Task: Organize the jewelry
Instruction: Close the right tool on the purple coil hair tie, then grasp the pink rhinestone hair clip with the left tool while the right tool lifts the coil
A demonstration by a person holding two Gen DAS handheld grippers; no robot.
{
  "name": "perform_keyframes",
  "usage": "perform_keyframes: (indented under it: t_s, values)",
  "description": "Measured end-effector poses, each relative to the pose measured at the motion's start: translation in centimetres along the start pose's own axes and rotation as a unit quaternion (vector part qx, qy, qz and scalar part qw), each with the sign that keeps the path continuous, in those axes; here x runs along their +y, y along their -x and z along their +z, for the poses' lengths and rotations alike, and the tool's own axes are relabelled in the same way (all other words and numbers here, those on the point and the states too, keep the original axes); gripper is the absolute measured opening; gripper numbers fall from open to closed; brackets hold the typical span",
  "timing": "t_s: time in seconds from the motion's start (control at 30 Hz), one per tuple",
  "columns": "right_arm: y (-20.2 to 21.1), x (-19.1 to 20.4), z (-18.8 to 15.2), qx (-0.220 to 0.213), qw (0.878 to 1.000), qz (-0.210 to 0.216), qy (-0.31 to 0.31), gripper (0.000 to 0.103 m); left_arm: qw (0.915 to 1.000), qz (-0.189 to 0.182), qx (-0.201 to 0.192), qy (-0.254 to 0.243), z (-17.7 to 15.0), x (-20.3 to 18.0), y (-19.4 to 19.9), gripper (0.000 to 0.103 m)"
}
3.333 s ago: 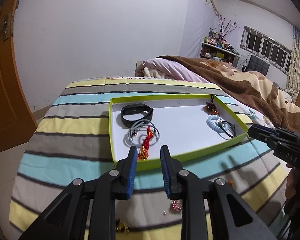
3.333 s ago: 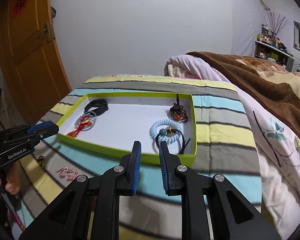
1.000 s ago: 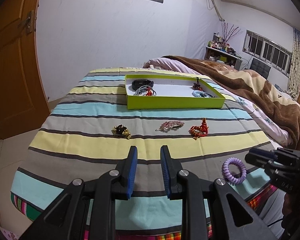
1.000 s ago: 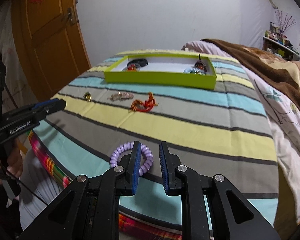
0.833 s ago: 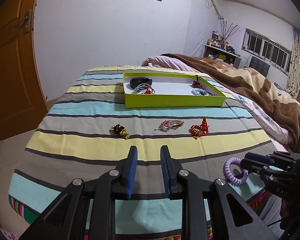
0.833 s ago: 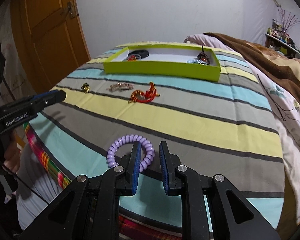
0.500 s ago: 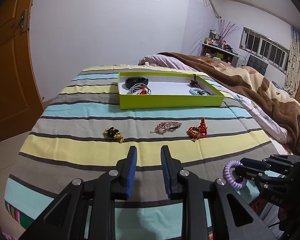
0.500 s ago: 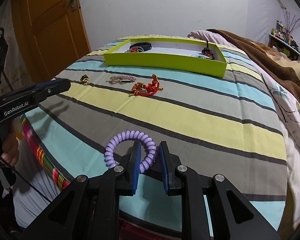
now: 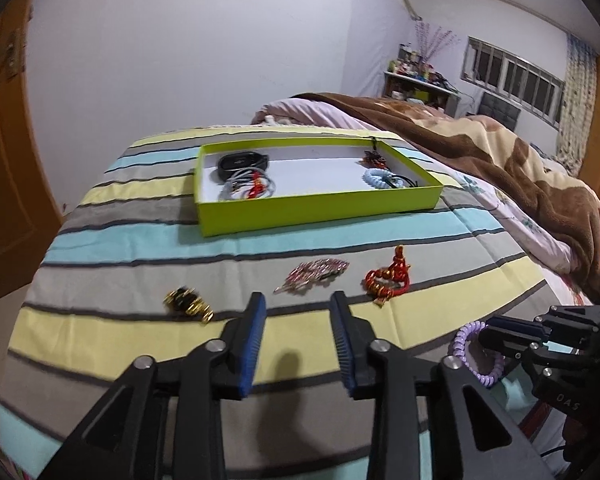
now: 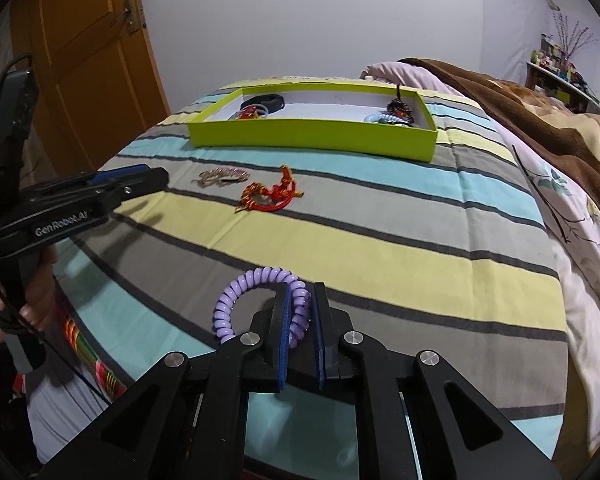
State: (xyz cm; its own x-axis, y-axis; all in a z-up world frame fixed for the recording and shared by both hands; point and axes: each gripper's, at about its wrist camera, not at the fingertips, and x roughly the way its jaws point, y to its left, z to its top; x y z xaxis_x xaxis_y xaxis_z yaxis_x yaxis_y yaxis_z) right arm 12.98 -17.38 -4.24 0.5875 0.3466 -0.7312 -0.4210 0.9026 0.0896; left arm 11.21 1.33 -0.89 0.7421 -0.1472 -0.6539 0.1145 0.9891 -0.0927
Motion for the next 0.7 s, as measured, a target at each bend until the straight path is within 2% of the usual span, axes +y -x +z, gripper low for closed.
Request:
perform_keyframes:
  t_s: [0.27,0.37,0.47,0.7]
  values:
    - [0.0,-1.2,1.2,-0.007,1.0,0.005,-0.011,0.01,0.9988,-0.013,0.027,-0.038,1.3,-0.8,-2.9,0.04]
    - [-0.1,-1.6,1.5,-0.009,1.0,0.006,-0.016,0.01,0.9967,-0.038,0.058,-0.041,1.6,-0.9,-4.0,0.04]
    - [-0.4,-1.9,1.9,-0.01,1.0,0.009,-0.019,0.01,0.9956,-0.032,0.072,-0.051,1.8,-1.2,-4.6,0.041]
    - [-0.5,-2.1,2.3,-0.013,1.0,0.015,-0.019,0.01,0.9953,-0.012,0.075,-0.061,2.3,-1.4,-5.4,0.041]
